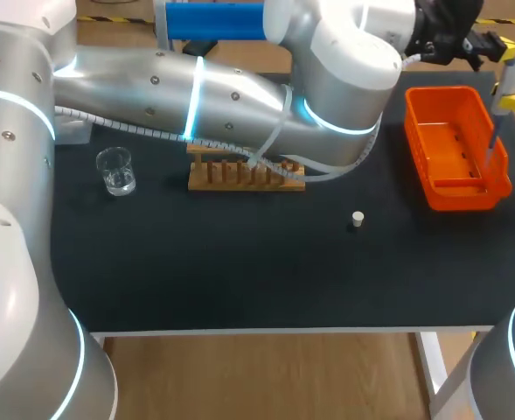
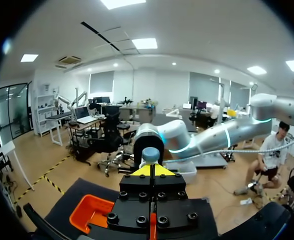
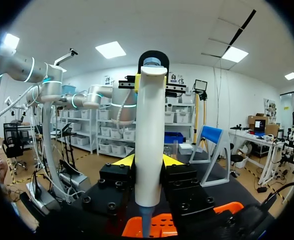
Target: Invert the test tube, pick up the pipette, mount the tip to pipette, aspirate from beaker and dispense into the tube, eject the tip, return the pipette, and cap with the stopper.
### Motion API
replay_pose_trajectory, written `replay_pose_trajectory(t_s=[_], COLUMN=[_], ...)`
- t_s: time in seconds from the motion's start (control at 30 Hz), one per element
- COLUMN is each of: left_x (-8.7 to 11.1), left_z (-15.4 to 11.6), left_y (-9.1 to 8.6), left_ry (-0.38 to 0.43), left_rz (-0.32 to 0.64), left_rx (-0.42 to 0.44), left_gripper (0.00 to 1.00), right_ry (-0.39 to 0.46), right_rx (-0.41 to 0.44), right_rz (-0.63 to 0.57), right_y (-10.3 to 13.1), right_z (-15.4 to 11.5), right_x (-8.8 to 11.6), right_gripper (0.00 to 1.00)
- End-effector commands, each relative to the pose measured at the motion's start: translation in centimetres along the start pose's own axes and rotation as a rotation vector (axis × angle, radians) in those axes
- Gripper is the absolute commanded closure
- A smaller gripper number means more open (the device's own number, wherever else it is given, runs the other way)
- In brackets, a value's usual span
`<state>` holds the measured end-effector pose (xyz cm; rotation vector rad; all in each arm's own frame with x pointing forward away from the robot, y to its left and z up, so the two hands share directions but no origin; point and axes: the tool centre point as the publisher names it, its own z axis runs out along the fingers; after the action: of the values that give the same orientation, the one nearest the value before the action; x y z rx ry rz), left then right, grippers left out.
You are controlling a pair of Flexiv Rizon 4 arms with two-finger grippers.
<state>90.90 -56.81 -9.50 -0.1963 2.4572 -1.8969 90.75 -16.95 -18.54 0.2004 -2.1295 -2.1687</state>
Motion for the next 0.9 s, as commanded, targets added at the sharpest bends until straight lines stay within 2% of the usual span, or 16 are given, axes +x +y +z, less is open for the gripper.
replay_pose_trajectory(t_s=[0.03, 0.57, 0.9], left_x=[-0.01, -0.16, -0.1], left_z=[0.28, -0.44, 0.31], left_y=[0.95, 1.0, 0.53], left_ry=[-0.01, -0.045, -0.019], left_rz=[-0.001, -0.001, 0.016], left_rx=[0.031, 0.04, 0.041], left_gripper=[1.0, 1.0, 1.0], right_ry=[0.003, 0.003, 0.003], right_rx=[0.002, 0.002, 0.002], right_rz=[-0.001, -0.001, -0.001], right_y=[0.55, 0.55, 0.55], right_z=[0.06, 0.06, 0.06], right_x=[-0.03, -0.03, -0.03], right_gripper=[1.0, 1.0, 1.0])
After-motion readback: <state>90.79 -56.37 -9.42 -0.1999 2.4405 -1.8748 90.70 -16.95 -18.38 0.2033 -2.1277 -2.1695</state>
